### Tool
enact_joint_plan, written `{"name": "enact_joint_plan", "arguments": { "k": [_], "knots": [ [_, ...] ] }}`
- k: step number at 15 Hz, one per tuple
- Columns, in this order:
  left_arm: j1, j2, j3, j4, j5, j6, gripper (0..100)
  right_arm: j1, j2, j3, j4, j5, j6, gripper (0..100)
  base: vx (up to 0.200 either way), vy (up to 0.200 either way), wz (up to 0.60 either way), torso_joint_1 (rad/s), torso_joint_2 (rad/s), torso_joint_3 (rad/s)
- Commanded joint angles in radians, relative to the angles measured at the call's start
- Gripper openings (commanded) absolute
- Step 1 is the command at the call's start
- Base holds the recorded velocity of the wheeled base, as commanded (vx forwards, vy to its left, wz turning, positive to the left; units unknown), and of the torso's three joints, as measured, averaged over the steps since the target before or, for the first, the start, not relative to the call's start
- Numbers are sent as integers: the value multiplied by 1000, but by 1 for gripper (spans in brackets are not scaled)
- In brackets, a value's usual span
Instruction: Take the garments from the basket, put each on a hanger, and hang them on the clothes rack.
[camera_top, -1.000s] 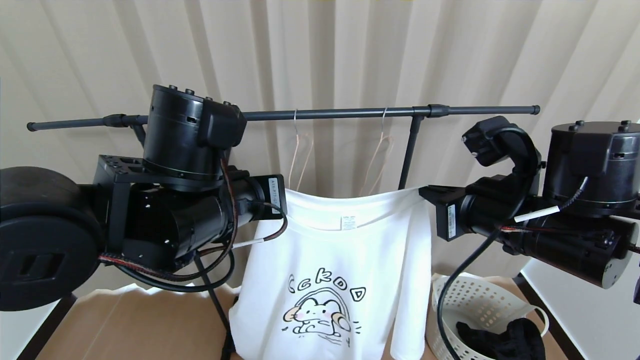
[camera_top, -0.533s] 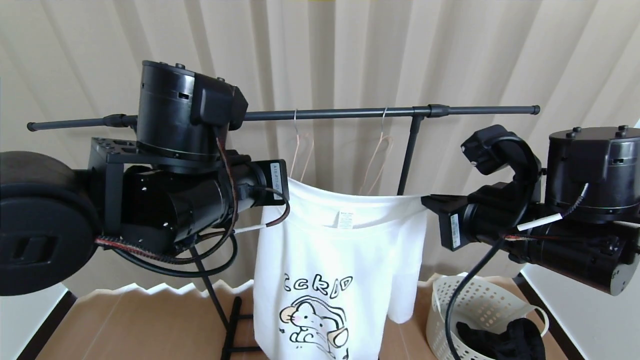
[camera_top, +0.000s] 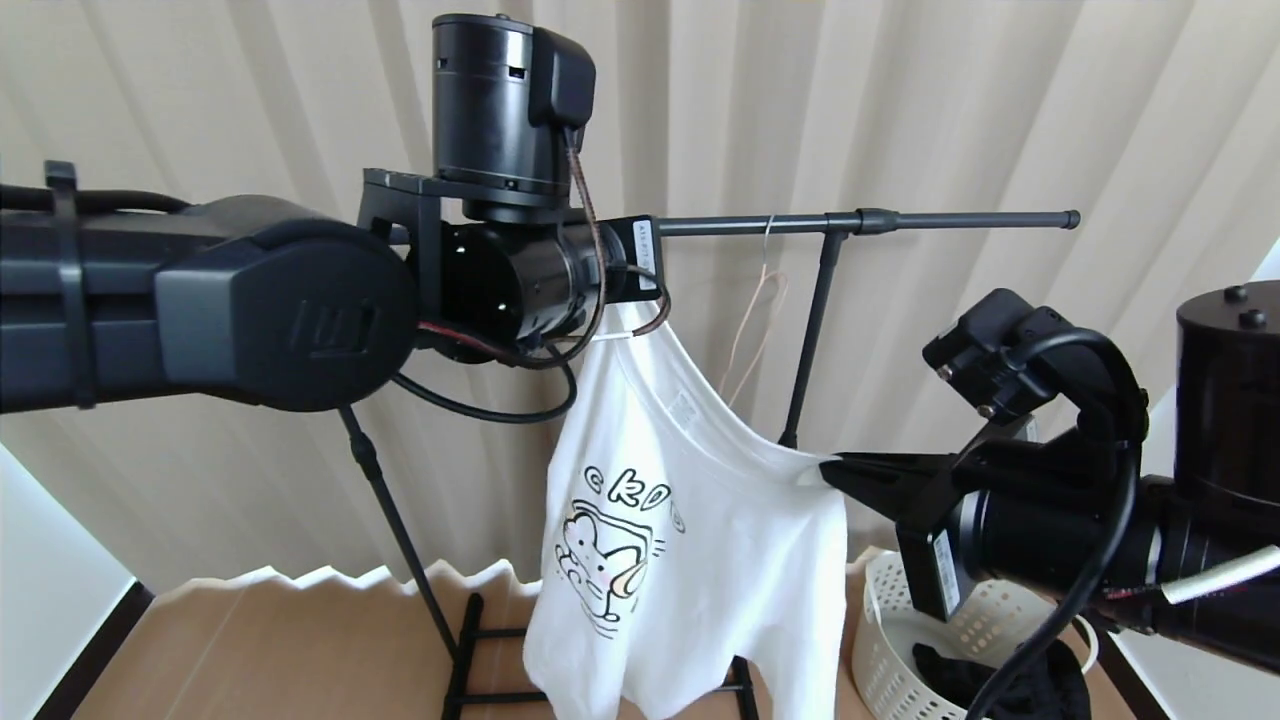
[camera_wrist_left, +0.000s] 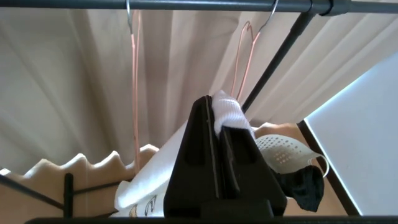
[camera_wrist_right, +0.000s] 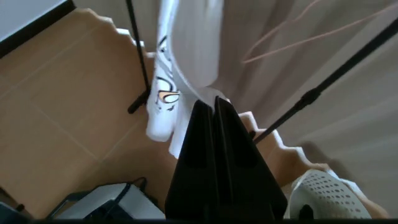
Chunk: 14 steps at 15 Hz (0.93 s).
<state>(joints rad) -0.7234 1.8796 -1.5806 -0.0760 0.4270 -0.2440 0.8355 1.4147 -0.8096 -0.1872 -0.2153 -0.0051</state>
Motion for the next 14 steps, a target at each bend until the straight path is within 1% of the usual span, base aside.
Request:
{"name": "enact_joint_plan", "arguments": {
  "k": [1, 2, 3, 4, 5, 6, 7, 13, 14],
  "knots": [
    [-4, 76, -70, -1, -1, 2, 0, 86, 18, 4, -11, 14, 40, 0, 0, 0, 0, 0, 0, 0],
    [-5, 79, -82, -1, -2, 2, 0, 114, 35, -2, -12, 17, 83, 0, 0, 0, 0, 0, 0, 0],
    [-5, 81, -85, -1, -2, 2, 0, 125, 41, -5, -14, 17, 99, 0, 0, 0, 0, 0, 0, 0],
    [-10, 81, -90, -1, -4, 2, 0, 148, 61, -11, -35, 19, 128, 0, 0, 0, 0, 0, 0, 0],
    [-10, 81, -90, -1, -4, 2, 0, 157, 82, -8, -81, 17, 146, 0, 0, 0, 0, 0, 0, 0],
    [-10, 81, -88, -1, -4, 2, 0, 157, 96, -7, -118, 17, 149, 0, 0, 0, 0, 0, 0, 0],
    [-11, 81, -88, -1, -2, 2, 0, 157, 96, -5, -127, 17, 151, 0, 0, 0, 0, 0, 0, 0],
    [-10, 75, -87, 1, -1, 2, 0, 149, 84, 0, -116, 5, 146, 0, 0, 0, 0, 0, 0, 0],
    [-7, 73, -87, 5, 2, 2, 0, 114, 76, 17, -109, 1, 116, 0, 0, 0, 0, 0, 0, 0]
  ]
}}
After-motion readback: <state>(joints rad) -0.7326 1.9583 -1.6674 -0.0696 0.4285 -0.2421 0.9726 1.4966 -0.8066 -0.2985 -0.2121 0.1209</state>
